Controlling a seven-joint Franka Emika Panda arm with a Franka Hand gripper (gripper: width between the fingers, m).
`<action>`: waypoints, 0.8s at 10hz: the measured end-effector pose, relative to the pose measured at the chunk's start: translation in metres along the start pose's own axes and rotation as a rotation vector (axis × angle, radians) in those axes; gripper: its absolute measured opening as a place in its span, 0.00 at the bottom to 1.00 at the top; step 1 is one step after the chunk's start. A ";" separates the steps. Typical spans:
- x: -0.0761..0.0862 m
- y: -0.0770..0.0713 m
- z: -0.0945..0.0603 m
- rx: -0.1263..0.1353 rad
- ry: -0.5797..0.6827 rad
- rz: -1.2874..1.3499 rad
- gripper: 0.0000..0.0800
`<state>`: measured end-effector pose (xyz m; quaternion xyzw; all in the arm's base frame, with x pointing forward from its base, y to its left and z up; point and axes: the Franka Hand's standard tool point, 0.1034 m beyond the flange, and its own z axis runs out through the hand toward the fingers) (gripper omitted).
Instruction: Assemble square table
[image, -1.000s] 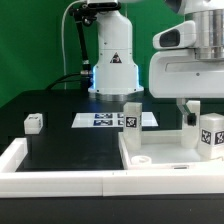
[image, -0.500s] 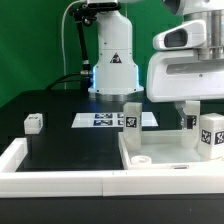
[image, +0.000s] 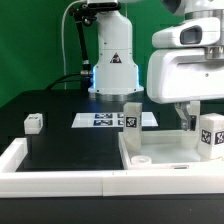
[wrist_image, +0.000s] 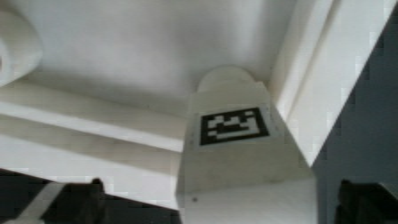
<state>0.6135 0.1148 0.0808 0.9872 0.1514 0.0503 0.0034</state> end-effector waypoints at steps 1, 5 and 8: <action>0.000 0.000 0.000 0.000 0.000 0.004 0.59; 0.000 0.001 0.000 0.000 0.000 0.026 0.36; 0.000 0.001 0.000 0.002 0.000 0.135 0.36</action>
Offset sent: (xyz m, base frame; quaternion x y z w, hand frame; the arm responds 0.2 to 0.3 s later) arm 0.0000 0.0000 0.0000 0.0000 0.0000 0.0000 1.0000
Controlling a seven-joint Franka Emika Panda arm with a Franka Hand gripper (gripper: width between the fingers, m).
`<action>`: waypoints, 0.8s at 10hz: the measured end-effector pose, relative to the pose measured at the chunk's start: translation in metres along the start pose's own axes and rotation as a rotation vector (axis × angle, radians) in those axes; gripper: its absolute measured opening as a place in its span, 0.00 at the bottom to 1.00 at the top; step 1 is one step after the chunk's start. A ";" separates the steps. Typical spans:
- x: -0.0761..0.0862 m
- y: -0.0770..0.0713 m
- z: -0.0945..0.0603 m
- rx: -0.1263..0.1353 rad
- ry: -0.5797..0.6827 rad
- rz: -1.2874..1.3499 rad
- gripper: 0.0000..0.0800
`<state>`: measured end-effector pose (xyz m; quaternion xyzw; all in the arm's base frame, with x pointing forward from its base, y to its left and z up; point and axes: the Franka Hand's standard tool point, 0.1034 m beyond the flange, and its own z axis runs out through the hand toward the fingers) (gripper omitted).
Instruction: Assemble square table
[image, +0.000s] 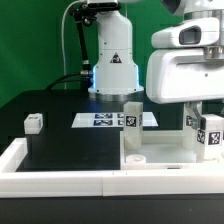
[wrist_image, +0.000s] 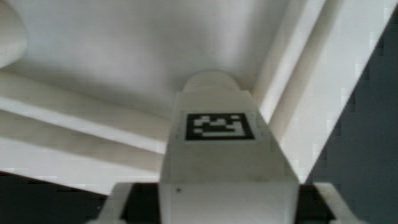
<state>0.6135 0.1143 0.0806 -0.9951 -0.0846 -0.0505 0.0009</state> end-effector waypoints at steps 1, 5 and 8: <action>0.000 0.000 0.000 0.000 0.000 0.100 0.36; -0.001 -0.006 0.001 0.003 0.003 0.581 0.36; -0.002 -0.004 0.001 0.012 -0.007 0.907 0.36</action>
Offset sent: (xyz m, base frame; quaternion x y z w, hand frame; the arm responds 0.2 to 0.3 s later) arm -0.0067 0.0080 -0.0069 -0.0259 -0.0134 0.2845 0.9582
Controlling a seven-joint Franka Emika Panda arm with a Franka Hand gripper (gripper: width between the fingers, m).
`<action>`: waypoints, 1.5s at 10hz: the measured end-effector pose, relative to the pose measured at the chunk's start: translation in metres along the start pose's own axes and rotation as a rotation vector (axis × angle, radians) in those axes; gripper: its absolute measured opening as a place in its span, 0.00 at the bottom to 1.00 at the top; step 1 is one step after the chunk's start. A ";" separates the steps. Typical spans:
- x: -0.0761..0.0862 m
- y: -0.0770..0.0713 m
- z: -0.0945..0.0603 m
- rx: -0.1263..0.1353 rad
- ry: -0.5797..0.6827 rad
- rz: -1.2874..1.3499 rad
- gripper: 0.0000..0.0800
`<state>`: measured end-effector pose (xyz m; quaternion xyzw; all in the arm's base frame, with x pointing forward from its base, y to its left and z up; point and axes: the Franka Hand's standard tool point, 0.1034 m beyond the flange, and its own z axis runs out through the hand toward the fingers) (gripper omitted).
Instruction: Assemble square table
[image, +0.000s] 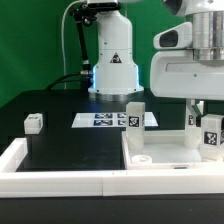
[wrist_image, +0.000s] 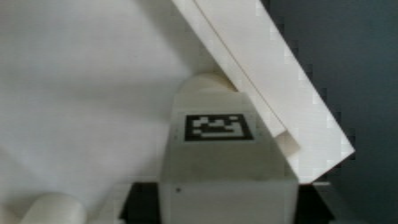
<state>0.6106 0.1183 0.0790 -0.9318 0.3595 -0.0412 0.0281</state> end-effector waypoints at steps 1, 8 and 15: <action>0.000 0.000 0.000 -0.001 -0.001 0.078 0.36; -0.001 0.002 0.001 -0.013 -0.026 0.446 0.36; 0.001 0.001 0.001 0.008 -0.014 0.135 0.81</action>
Offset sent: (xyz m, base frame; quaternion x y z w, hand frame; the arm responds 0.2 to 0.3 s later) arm -0.0036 -0.0047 -0.0053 -0.0695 -0.0196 0.1475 0.9864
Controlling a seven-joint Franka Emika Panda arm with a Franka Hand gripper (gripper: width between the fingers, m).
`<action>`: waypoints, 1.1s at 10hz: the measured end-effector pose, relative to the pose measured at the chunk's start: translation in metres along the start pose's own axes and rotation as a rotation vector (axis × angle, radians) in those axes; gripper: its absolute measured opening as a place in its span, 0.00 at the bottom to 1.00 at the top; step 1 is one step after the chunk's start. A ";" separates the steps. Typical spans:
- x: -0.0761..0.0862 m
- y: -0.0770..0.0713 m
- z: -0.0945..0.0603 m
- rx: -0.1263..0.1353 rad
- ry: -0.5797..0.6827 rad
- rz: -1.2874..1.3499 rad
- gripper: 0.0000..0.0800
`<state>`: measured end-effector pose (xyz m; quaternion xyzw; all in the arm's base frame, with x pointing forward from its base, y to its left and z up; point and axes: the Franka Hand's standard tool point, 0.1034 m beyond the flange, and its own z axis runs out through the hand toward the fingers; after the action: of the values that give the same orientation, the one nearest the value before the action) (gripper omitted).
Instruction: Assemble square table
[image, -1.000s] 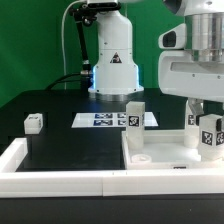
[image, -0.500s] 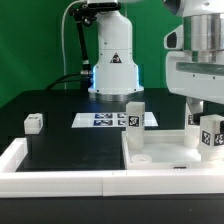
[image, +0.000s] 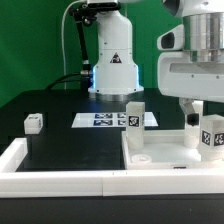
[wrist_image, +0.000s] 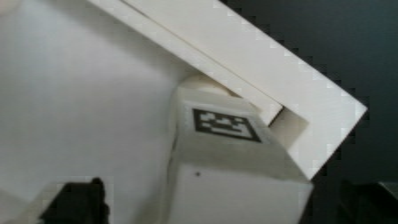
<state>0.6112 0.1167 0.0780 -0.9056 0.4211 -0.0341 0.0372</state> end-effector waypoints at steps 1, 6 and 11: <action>0.000 -0.001 0.000 0.001 0.000 -0.108 0.81; 0.001 0.000 0.000 -0.001 0.002 -0.442 0.81; -0.002 -0.002 0.000 -0.015 0.010 -0.778 0.81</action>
Offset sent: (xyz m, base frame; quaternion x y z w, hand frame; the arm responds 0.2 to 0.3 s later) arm 0.0000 0.0000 0.0000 0.0000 0.0000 -0.1938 0.9810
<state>0.6116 0.1192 0.0786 -0.9977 0.0466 -0.0470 0.0127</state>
